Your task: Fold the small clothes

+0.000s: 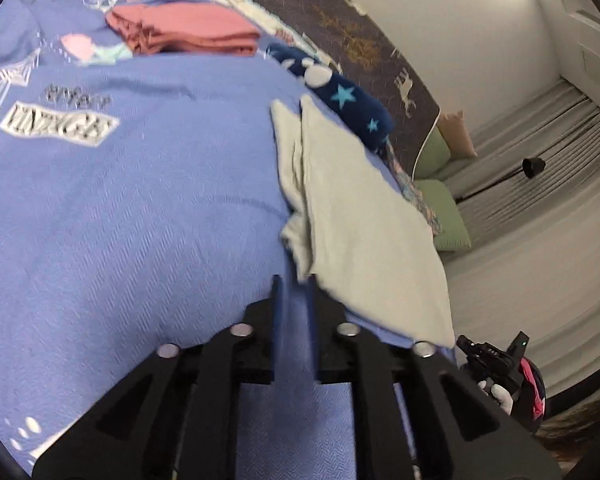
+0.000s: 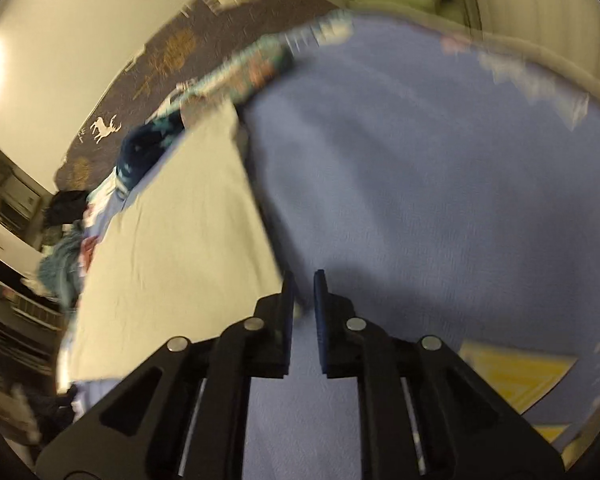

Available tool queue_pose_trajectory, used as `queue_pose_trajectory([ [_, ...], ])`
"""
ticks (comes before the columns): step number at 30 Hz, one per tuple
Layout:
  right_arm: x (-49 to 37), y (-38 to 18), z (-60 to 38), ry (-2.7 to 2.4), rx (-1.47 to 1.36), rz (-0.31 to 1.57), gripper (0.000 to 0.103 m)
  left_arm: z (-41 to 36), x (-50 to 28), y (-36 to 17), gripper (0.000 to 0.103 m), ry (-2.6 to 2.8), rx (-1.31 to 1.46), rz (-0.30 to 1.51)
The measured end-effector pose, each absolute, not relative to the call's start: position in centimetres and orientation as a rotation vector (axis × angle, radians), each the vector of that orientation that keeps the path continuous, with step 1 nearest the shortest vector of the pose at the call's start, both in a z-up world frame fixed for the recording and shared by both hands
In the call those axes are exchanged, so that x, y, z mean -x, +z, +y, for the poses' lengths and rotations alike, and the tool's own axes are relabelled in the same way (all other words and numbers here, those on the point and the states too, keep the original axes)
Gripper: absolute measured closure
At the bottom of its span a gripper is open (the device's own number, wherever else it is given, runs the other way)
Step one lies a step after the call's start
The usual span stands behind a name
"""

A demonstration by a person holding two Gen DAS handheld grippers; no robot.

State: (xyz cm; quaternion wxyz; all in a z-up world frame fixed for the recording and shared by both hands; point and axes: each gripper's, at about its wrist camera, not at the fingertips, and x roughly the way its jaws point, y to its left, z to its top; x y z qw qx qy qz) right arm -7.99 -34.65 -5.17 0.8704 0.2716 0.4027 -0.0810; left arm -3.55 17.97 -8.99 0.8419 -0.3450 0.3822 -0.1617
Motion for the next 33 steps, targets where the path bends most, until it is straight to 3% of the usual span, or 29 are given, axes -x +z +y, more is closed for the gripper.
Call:
queue_pose_trajectory([
  [2, 6.8, -2.8, -33.2, -0.177, -0.474, 0.781, 0.074, 17.8, 3.2, -7.9, 0.063, -0.352, 0.681, 0.763],
  [3, 5.5, -1.6, -31.8, -0.138, -0.430, 0.756, 0.073, 17.4, 2.8, -7.7, 0.056, -0.362, 0.661, 0.750],
  [14, -6.0, 0.9, -11.4, 0.388, -0.040, 0.840, 0.056, 15.4, 1.2, -10.9, 0.055, -0.477, 0.690, 0.791],
  [24, -15.6, -2.2, 5.2, 0.530, 0.144, 0.999, 0.051, 14.9, 0.9, -11.3, 0.051, -0.563, 0.707, 0.765],
  [33, -22.4, -7.0, 12.5, 0.387, 0.266, 1.109, 0.050, 15.0, 0.1, -11.2, 0.050, -0.641, 0.755, 0.751],
])
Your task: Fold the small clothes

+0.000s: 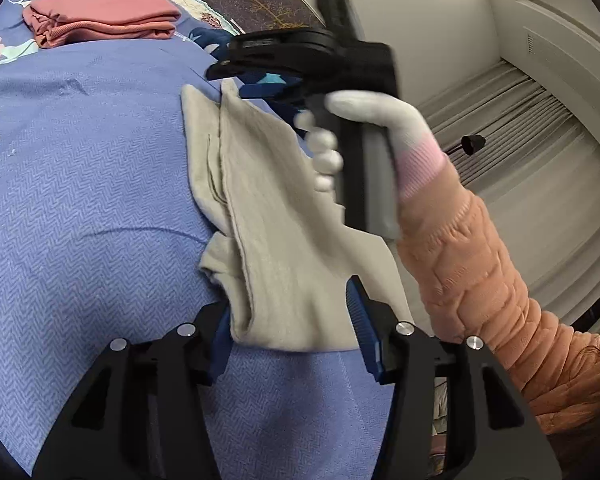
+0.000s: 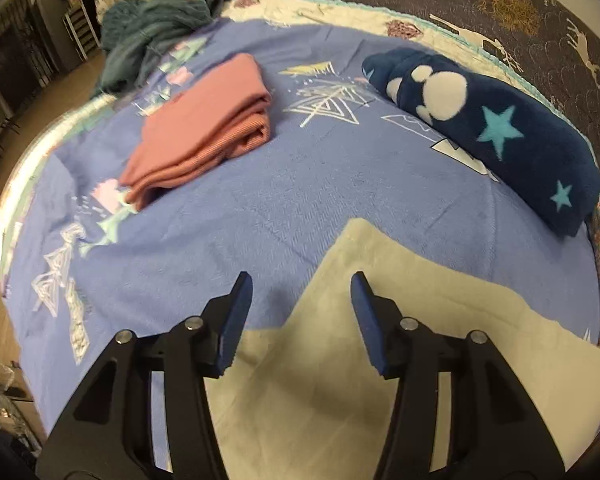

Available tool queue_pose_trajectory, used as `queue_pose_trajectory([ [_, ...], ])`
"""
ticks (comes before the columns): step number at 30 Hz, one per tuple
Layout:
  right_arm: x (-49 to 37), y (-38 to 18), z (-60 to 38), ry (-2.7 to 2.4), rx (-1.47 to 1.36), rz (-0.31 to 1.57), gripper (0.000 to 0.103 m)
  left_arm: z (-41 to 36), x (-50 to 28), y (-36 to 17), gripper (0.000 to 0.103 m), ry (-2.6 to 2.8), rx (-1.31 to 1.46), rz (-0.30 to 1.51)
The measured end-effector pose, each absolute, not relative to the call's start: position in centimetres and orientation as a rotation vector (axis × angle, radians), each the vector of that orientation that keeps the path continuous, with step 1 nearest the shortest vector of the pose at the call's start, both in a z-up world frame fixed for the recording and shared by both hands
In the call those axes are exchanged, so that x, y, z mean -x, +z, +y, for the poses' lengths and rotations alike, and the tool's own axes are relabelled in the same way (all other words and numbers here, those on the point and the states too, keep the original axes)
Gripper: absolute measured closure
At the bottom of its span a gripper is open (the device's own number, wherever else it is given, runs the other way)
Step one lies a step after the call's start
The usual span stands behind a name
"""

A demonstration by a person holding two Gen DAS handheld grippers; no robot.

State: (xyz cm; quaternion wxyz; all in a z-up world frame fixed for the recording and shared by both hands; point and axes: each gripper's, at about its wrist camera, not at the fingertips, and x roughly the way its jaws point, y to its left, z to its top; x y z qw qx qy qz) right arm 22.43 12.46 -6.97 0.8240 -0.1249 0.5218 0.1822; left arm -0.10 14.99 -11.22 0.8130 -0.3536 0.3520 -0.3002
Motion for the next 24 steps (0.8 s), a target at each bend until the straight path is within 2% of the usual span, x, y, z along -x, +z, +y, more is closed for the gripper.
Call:
queue_pose_trajectory([
  [3, -23.6, -8.8, 13.4, 0.320, 0.330, 1.126, 0.053, 15.3, 0.2, -11.3, 0.050, -0.657, 0.784, 0.738],
  [6, -23.6, -8.4, 13.2, 0.301, 0.336, 1.068, 0.101, 15.7, 0.2, -11.4, 0.052, -0.679, 0.816, 0.715],
  [7, -23.7, -8.1, 12.9, 0.321, 0.308, 1.064, 0.101, 15.8, 0.4, -11.3, 0.056, -0.686, 0.817, 0.708],
  [9, -23.6, -6.5, 12.1, 0.352, 0.238, 1.024, 0.101, 15.7, 0.4, -11.2, 0.098, -0.708, 0.816, 0.700],
  [10, -23.3, -5.5, 11.8, 0.382, 0.204, 0.996, 0.103, 15.6, 0.7, -11.0, 0.098, -0.715, 0.805, 0.690],
  [14, -21.3, -1.4, 12.3, 0.512, 0.195, 0.863, 0.103, 14.8, 1.8, -9.9, 0.100, -0.732, 0.711, 0.664],
  [16, -20.8, -2.0, 13.7, 0.605, 0.292, 0.914, 0.102, 14.8, 1.8, -10.2, 0.100, -0.707, 0.711, 0.696],
  [18, -20.4, -3.0, 14.5, 0.697, 0.337, 0.986, 0.092, 15.3, 1.6, -10.5, 0.099, -0.681, 0.736, 0.710],
  [19, -19.9, -3.6, 14.9, 0.721, 0.387, 1.027, 0.073, 15.5, 1.7, -10.5, 0.096, -0.671, 0.741, 0.714],
  [20, -19.1, -4.2, 15.1, 0.734, 0.438, 1.047, 0.061, 15.7, 1.6, -10.5, 0.089, -0.652, 0.745, 0.715],
  [21, -18.4, -4.7, 15.2, 0.745, 0.482, 1.058, 0.060, 16.0, 1.4, -10.5, 0.081, -0.631, 0.744, 0.715],
  [24, -17.2, -5.4, 15.2, 0.767, 0.523, 1.085, 0.059, 16.8, 1.1, -10.4, 0.073, -0.587, 0.750, 0.722],
])
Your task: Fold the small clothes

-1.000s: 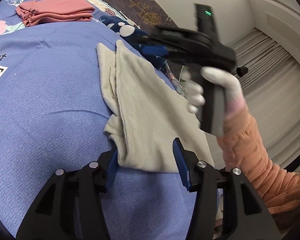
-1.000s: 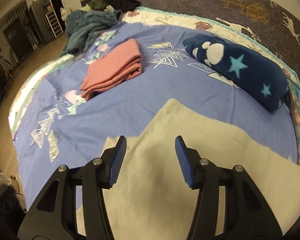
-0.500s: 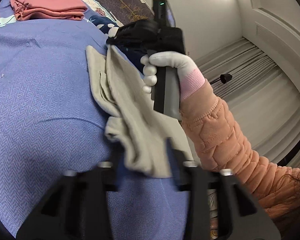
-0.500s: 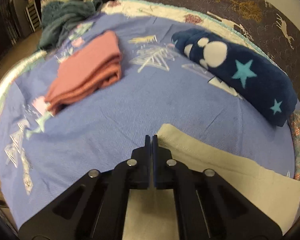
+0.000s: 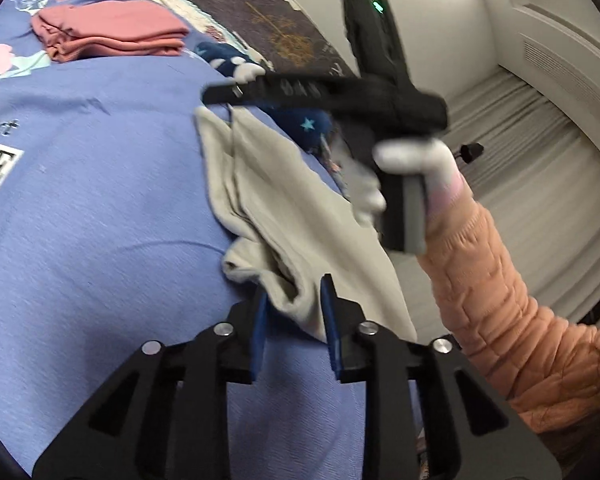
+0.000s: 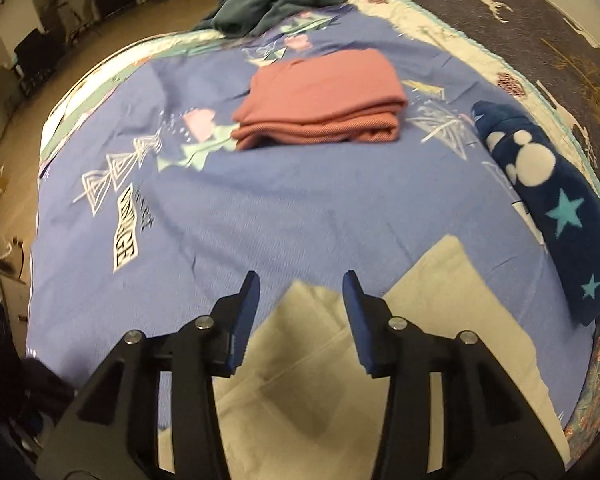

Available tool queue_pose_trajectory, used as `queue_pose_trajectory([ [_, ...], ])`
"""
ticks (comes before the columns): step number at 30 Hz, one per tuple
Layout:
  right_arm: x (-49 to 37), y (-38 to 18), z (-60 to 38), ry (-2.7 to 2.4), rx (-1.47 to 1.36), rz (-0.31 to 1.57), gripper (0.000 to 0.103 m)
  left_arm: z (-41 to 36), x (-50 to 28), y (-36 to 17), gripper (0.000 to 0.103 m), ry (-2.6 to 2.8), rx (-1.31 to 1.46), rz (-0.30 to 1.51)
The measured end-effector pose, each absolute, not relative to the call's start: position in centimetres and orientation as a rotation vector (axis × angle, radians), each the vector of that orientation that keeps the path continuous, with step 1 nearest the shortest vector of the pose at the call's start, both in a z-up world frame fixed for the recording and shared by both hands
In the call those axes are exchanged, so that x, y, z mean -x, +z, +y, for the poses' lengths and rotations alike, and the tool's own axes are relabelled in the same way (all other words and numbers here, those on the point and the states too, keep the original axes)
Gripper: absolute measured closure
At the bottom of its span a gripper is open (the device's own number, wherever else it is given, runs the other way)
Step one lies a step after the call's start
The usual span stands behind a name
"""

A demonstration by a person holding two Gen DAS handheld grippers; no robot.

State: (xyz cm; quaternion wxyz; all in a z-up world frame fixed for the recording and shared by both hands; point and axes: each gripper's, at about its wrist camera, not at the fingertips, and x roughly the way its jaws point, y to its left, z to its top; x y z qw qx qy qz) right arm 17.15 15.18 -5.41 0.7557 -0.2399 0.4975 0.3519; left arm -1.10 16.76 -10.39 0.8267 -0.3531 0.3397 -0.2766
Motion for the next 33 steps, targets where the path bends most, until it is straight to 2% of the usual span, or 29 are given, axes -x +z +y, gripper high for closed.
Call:
queue_pose_trajectory([
  [3, -17.0, -5.8, 14.8, 0.788, 0.523, 1.099, 0.053, 17.9, 0.5, -10.3, 0.065, -0.519, 0.765, 0.713],
  [7, -16.6, -6.3, 14.8, 0.809, 0.535, 1.101, 0.053, 18.5, -0.5, -10.1, 0.065, -0.484, 0.736, 0.696],
  [10, -16.6, -6.9, 15.4, 0.817, 0.554, 1.106, 0.053, 17.3, -2.8, -11.4, 0.066, -0.498, 0.705, 0.813],
  [11, -16.6, -7.2, 15.6, 0.818, 0.562, 1.108, 0.053, 16.9, -3.2, -11.4, 0.071, -0.501, 0.682, 0.822],
  [12, -16.5, -7.5, 15.8, 0.818, 0.575, 1.110, 0.057, 16.7, -3.4, -11.2, 0.073, -0.523, 0.666, 0.827],
  [13, -16.3, -7.8, 16.1, 0.807, 0.605, 1.104, 0.099, 16.4, -3.5, -11.0, 0.077, -0.546, 0.648, 0.834],
  [14, -16.4, -7.9, 16.1, 0.784, 0.610, 1.095, 0.102, 16.1, -3.5, -11.1, 0.082, -0.547, 0.632, 0.847],
  [24, -18.9, -7.4, 13.4, 0.781, 0.289, 1.072, 0.102, 15.8, -0.6, -10.6, 0.086, -0.453, 0.592, 0.850],
  [27, -19.2, -4.8, 11.4, 0.732, 0.181, 1.017, 0.096, 16.5, 0.1, -10.7, 0.086, -0.449, 0.621, 0.839],
  [30, -18.2, -2.7, 9.5, 0.697, 0.202, 0.977, 0.094, 17.4, 0.9, -9.9, 0.086, -0.394, 0.603, 0.799],
  [33, -16.7, -2.7, 7.2, 0.701, 0.178, 1.009, 0.091, 17.9, 1.5, -7.8, 0.087, -0.437, 0.616, 0.699],
])
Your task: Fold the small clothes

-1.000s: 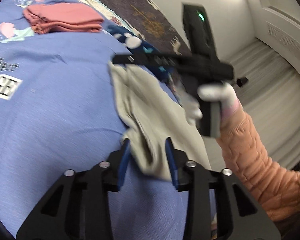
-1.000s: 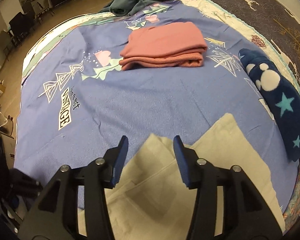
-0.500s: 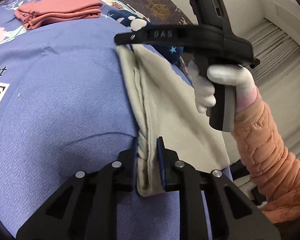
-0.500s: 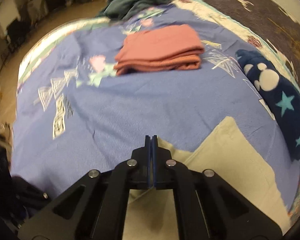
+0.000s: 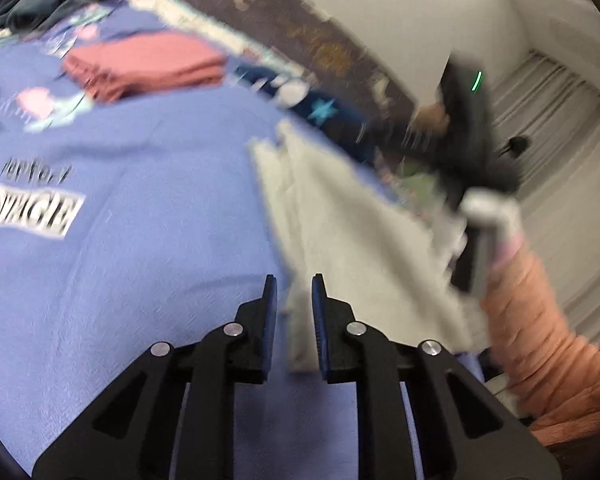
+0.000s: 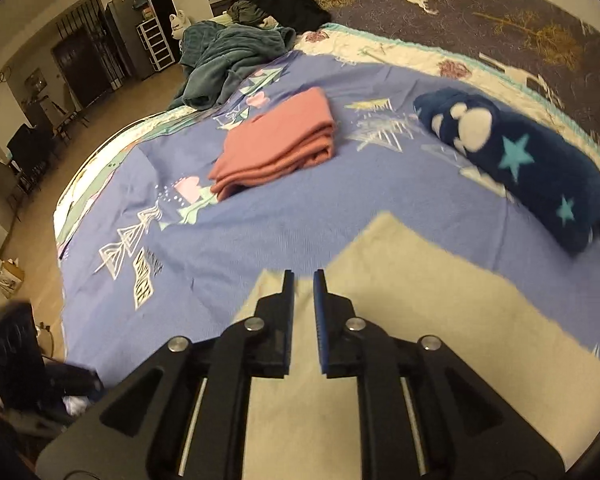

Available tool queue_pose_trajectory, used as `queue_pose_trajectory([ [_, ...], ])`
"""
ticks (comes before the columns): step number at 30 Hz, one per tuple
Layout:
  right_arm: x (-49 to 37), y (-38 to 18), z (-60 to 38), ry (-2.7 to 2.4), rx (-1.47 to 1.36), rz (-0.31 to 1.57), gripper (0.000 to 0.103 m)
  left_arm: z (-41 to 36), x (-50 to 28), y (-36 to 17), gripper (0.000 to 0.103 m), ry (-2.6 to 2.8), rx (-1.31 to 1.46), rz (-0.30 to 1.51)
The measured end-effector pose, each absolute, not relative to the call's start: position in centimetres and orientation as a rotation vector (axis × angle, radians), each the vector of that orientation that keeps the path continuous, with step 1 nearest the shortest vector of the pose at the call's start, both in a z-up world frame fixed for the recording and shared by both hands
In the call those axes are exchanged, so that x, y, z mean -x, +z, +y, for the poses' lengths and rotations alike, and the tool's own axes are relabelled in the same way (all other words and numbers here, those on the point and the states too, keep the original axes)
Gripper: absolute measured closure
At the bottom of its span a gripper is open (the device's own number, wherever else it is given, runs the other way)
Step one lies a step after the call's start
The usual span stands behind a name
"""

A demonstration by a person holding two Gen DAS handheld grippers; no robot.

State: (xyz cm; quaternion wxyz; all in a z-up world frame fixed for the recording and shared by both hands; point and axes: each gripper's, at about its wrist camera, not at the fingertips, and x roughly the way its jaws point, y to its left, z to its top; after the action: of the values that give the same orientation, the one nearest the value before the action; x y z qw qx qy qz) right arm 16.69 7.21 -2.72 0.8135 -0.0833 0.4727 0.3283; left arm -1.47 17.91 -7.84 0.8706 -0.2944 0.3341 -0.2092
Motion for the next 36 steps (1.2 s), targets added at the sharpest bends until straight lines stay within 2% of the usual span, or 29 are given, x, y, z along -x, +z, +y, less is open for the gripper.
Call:
queue_pose_trajectory([
  [3, -15.5, -5.0, 5.4, 0.675, 0.141, 1.065, 0.075, 16.2, 1.1, -6.3, 0.081, -0.538, 0.598, 0.639],
  [4, -15.1, -6.7, 4.5, 0.633, 0.130, 1.100, 0.074, 15.1, 0.7, -6.6, 0.076, -0.550, 0.566, 0.667],
  [5, -14.9, -7.6, 3.9, 0.612, 0.106, 1.120, 0.075, 13.9, -0.1, -7.5, 0.066, -0.541, 0.528, 0.738],
  [6, -14.6, -8.4, 2.7, 0.607, 0.038, 1.117, 0.075, 12.7, -0.9, -8.9, 0.063, -0.514, 0.487, 0.824],
  [12, -11.2, -6.1, -2.8, 0.525, -0.095, 1.001, 0.073, 12.5, -0.3, -8.8, 0.062, -0.505, 0.462, 0.821],
  [13, -10.1, -5.1, -4.4, 0.489, -0.100, 0.942, 0.070, 12.3, -0.3, -8.6, 0.062, -0.496, 0.451, 0.817],
  [17, -5.9, -1.6, -11.3, 0.341, -0.181, 0.681, 0.042, 10.7, 0.9, -6.4, 0.058, -0.442, 0.354, 0.763],
  [19, -4.5, -0.3, -15.6, 0.301, -0.258, 0.612, 0.036, 9.0, 1.2, -5.2, 0.054, -0.475, 0.334, 0.743],
  [20, -4.4, -0.1, -17.1, 0.301, -0.292, 0.616, 0.036, 7.9, 0.9, -5.1, 0.049, -0.490, 0.325, 0.739],
  [26, -2.3, 0.3, -29.2, 0.173, -0.417, 0.720, 0.036, -0.8, 0.6, -3.7, 0.047, -0.621, 0.226, 0.736],
  [27, -1.9, 0.0, -31.2, 0.163, -0.447, 0.732, 0.038, -2.4, 0.6, -3.7, 0.047, -0.643, 0.206, 0.744],
  [28, -1.3, -0.5, -33.7, 0.140, -0.482, 0.749, 0.054, -4.1, 0.4, -3.7, 0.047, -0.667, 0.189, 0.756],
  [29, -1.0, -0.9, -34.9, 0.135, -0.499, 0.760, 0.077, -6.4, 0.2, -3.7, 0.047, -0.706, 0.171, 0.781],
  [31, -0.4, -2.2, -37.0, 0.138, -0.530, 0.801, 0.099, -10.1, -0.5, -4.0, 0.047, -0.761, 0.139, 0.830],
  [36, -0.9, -4.6, -38.5, 0.185, -0.524, 0.850, 0.101, -17.1, -1.7, -4.4, 0.047, -0.821, 0.038, 0.904],
])
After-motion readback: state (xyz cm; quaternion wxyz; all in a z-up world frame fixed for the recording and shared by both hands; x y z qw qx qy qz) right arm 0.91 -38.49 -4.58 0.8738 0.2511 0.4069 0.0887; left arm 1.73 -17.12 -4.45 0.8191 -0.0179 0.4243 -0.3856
